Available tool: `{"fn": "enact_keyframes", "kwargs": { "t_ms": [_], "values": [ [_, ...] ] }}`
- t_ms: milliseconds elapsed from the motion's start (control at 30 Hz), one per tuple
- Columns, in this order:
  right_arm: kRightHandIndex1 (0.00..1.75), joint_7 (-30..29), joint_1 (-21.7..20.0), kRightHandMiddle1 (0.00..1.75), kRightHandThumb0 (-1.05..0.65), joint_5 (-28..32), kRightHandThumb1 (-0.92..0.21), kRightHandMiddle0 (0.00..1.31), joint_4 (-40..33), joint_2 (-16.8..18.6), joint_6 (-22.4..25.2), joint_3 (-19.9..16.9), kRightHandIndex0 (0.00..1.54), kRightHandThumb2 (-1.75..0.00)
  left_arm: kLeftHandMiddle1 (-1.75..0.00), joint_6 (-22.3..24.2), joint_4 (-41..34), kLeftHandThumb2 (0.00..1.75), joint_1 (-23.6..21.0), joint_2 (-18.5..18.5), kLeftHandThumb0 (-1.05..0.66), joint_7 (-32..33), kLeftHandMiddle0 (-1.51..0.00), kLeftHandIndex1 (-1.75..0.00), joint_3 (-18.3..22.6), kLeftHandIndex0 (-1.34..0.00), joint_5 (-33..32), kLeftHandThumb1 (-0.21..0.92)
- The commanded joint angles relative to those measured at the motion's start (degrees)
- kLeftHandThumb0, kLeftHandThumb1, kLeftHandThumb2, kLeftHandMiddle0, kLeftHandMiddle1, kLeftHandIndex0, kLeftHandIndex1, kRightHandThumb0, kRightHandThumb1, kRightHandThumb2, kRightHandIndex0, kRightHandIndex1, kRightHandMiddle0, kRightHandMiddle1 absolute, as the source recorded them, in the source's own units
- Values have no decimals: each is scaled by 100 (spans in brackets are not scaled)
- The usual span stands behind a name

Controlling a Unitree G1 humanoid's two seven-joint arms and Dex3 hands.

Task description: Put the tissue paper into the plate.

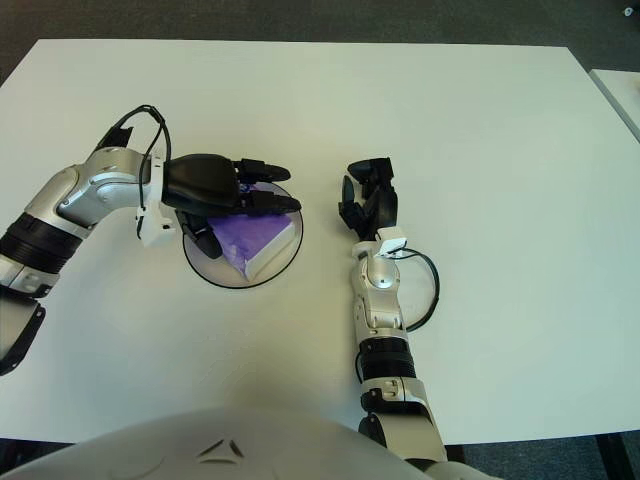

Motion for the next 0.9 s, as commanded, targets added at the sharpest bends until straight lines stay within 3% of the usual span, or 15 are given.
{"fn": "enact_keyframes", "kwargs": {
  "t_ms": [0,267,500,633,867],
  "values": [
    [101,-87,641,175,-34,55,-92,18,416,91,701,-39,23,-52,0,-40,55,69,-24,68,-105,78,0,0,37,0,77,92],
    [101,-76,649,175,-35,58,-92,18,403,88,744,-29,25,-52,0,-127,112,71,-30,82,-105,254,0,0,117,0,206,92],
    [100,-66,619,175,-35,50,-92,18,481,74,703,-30,26,-52,0,90,15,88,170,83,-105,688,0,-1,454,-2,380,92],
    [99,-21,590,175,-35,85,-92,18,537,60,678,-42,25,-52,0,497,-46,98,498,-23,-105,1225,0,-2,892,-1,388,92],
    [98,40,577,175,-35,83,-92,18,579,30,671,-34,26,-52,0,485,364,102,795,-276,-105,2285,0,0,1238,0,358,92]
  ]
}}
